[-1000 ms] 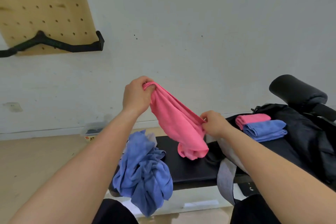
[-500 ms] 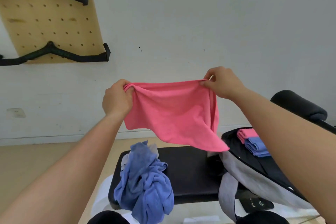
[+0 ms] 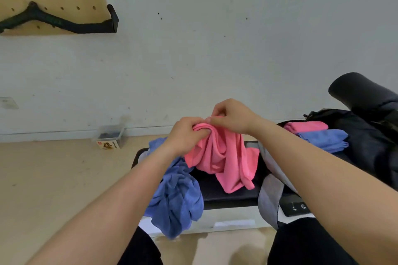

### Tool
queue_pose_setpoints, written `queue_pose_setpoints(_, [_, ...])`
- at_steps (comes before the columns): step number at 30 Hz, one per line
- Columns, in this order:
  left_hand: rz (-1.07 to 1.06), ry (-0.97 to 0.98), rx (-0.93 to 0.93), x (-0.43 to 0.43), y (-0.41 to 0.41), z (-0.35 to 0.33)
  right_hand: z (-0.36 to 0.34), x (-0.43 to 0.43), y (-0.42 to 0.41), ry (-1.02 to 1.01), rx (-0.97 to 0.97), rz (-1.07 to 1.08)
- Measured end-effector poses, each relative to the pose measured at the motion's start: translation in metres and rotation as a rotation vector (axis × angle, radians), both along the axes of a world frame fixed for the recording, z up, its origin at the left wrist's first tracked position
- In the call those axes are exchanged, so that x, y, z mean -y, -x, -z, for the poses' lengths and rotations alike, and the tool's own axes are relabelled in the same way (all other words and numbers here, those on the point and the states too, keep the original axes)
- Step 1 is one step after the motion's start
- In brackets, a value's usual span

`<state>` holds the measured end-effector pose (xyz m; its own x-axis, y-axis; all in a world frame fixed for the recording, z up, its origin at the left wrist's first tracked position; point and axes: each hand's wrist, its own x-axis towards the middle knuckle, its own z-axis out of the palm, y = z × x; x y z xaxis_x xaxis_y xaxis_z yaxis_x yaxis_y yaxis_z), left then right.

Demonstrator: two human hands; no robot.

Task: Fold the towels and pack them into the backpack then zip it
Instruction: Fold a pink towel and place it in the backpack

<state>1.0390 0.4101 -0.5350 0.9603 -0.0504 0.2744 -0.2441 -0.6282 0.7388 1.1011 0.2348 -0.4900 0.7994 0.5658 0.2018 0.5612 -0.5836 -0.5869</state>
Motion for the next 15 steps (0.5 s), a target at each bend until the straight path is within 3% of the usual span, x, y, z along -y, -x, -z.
queue_pose_setpoints(8, [-0.220,0.011,0.036,-0.025,-0.005,-0.013,0.032,0.039,-0.007,0.096,-0.136,0.061])
queue_pose_setpoints(15, [-0.357,0.010,0.060,-0.039,-0.003,-0.031,0.039,0.062,0.000,0.308,-0.031,0.202])
